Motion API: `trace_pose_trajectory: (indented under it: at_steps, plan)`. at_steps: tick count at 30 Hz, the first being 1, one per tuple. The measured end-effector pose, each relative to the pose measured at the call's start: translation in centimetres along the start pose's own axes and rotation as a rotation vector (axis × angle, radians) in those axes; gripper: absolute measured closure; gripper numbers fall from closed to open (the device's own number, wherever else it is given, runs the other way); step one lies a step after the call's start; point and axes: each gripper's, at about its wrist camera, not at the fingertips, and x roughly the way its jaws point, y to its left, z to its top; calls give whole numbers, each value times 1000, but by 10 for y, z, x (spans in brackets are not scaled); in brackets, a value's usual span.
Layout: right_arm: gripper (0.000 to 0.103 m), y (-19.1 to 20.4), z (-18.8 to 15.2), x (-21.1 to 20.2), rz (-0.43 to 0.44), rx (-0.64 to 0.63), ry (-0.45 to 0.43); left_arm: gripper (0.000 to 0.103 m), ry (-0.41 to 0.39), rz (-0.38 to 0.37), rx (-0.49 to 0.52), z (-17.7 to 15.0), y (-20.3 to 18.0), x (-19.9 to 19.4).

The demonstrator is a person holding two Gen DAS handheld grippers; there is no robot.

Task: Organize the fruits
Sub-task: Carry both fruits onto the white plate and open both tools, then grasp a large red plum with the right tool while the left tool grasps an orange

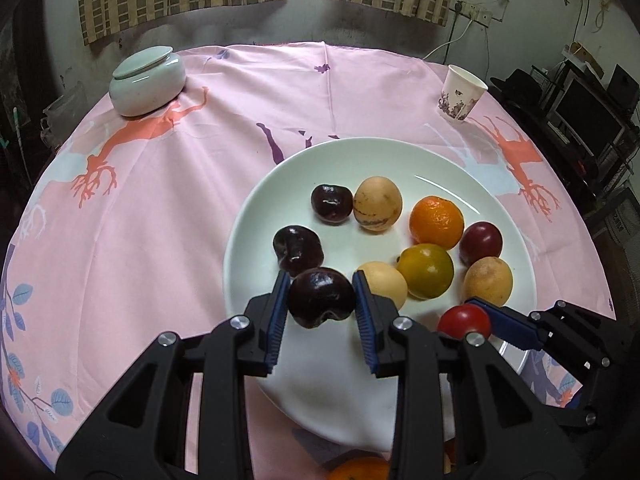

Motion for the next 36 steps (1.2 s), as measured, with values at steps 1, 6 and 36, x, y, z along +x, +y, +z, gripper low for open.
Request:
trace_pose_trajectory:
  at_steps: [1,6,36]
  plan:
    - [70,0,0,1,5,0,-4,70,1,7,-5,1,0,1]
    - [39,0,0,-1,-6,2,-17,38,-26,6,-47,5,8,-13]
    - [11,44,-185,-119,241,66,1,7,-35,-21,88,-209,13,-112]
